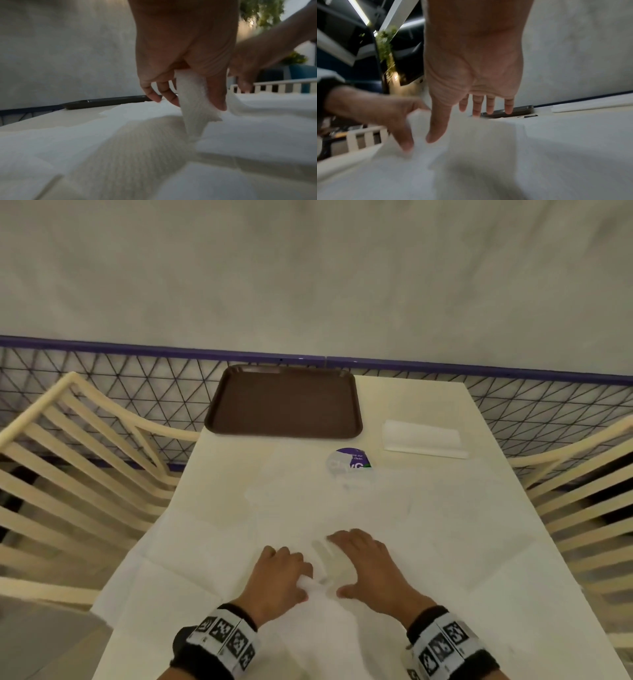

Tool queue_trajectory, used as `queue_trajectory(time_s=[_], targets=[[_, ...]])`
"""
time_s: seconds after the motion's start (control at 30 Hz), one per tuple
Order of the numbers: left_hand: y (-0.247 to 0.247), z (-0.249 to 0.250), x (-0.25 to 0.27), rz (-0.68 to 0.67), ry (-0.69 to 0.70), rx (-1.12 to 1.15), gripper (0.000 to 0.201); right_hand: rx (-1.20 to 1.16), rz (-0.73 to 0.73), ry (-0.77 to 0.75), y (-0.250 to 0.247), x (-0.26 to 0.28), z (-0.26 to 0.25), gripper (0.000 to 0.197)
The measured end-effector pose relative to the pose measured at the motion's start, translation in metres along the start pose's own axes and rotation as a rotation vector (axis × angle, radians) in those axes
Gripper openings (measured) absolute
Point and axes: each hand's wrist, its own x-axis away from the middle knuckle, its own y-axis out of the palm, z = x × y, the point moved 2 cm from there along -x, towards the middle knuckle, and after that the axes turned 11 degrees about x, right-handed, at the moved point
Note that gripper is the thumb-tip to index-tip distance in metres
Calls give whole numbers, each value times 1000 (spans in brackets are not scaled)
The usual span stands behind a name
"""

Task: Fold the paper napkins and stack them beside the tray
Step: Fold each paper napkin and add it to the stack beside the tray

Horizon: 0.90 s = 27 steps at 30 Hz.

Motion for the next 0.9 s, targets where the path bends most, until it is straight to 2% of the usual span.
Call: queue_trajectory(time_s=[0.03,0.1,0.17,0.2,0.27,0.33,0.37,0.43,0.53,0.6,0.7,0.77,0.87,0.9], targets=[[-4,1,5,35,-7,120,25,53,-58,-26,2,-4,-2,76],[-17,-5,12,94,-71,449,12,65,-151,-10,1,-7,0,57],[-30,-15,15,124,-108,703,24,-98,-122,58,-8,-4,10,33],[-36,-18,14,118,-122,747,24,-207,-97,73,-18,-1,15,15],[-47,-23,7,137,-158,773,16,-333,-28,118,-42,1,30,31],[-63,-22,-3,270,-143,842,16,-394,54,183,-71,1,43,26],[-73,-19,-6,343,-104,887,26,-456,118,205,-84,2,47,23],[-96,-4,-6,479,-10,991,42,-596,322,209,-112,8,54,31],[-117,22,0,568,166,1126,29,-852,576,173,-135,29,58,36],[-111,32,5,564,222,1138,23,-903,637,120,-129,42,58,36],[-81,31,11,508,213,1102,39,-863,640,75,-93,58,65,36],[-48,19,12,367,170,1129,47,-760,578,77,-61,65,71,45],[4,-2,14,181,95,964,57,-598,435,131,-10,70,82,67],[17,-5,14,166,78,905,59,-579,379,150,6,71,85,70]])
